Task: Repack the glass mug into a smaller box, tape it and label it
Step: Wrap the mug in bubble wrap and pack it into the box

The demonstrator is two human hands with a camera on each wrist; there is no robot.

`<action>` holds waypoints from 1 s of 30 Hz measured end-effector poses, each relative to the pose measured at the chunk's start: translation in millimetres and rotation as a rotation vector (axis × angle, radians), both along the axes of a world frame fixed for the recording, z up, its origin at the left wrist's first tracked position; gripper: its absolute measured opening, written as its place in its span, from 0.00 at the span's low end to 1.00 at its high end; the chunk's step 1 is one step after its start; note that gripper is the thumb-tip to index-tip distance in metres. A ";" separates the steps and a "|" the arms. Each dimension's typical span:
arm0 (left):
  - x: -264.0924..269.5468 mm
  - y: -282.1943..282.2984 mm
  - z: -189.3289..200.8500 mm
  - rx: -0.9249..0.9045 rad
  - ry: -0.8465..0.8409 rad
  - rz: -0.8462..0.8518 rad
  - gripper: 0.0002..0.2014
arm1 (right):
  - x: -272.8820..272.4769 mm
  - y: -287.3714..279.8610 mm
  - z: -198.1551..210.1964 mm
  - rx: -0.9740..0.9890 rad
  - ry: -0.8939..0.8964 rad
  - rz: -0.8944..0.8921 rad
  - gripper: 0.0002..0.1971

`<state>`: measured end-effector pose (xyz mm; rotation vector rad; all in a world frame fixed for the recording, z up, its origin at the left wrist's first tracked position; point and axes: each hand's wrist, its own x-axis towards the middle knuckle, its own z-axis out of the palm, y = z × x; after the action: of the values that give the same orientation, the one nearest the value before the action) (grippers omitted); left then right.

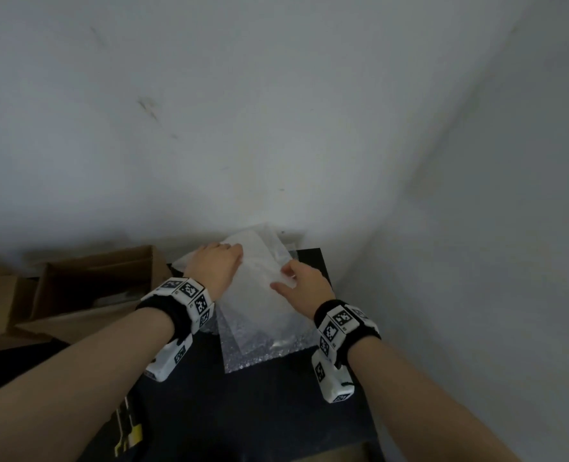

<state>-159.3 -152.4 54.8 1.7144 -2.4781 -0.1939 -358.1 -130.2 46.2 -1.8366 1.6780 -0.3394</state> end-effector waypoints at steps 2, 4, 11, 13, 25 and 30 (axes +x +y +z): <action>-2.9 -0.9 7.3 -0.017 0.025 -0.020 0.11 | -1.4 0.2 2.9 -0.021 0.036 0.000 0.17; -3.8 -1.0 15.8 -0.029 0.057 -0.028 0.11 | -4.5 -3.3 6.5 -0.041 0.044 -0.039 0.13; -0.1 2.5 63.8 -0.099 0.161 0.064 0.11 | -12.1 -12.8 46.3 -0.134 0.001 -0.109 0.13; 3.1 2.7 80.3 -0.128 0.173 0.080 0.11 | -10.1 -17.5 56.9 -0.131 -0.054 -0.132 0.10; 90.3 33.7 116.5 -0.131 0.298 0.165 0.13 | 94.1 -21.0 96.7 -0.128 -0.685 -0.319 0.09; 136.5 57.7 109.0 -0.099 0.442 0.261 0.13 | 151.6 -7.4 98.7 -0.037 -0.768 -0.231 0.07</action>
<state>-22.9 -94.8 163.8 1.7111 -1.9044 -0.3699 -206.5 -137.5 144.9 -1.2746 1.3199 -1.0287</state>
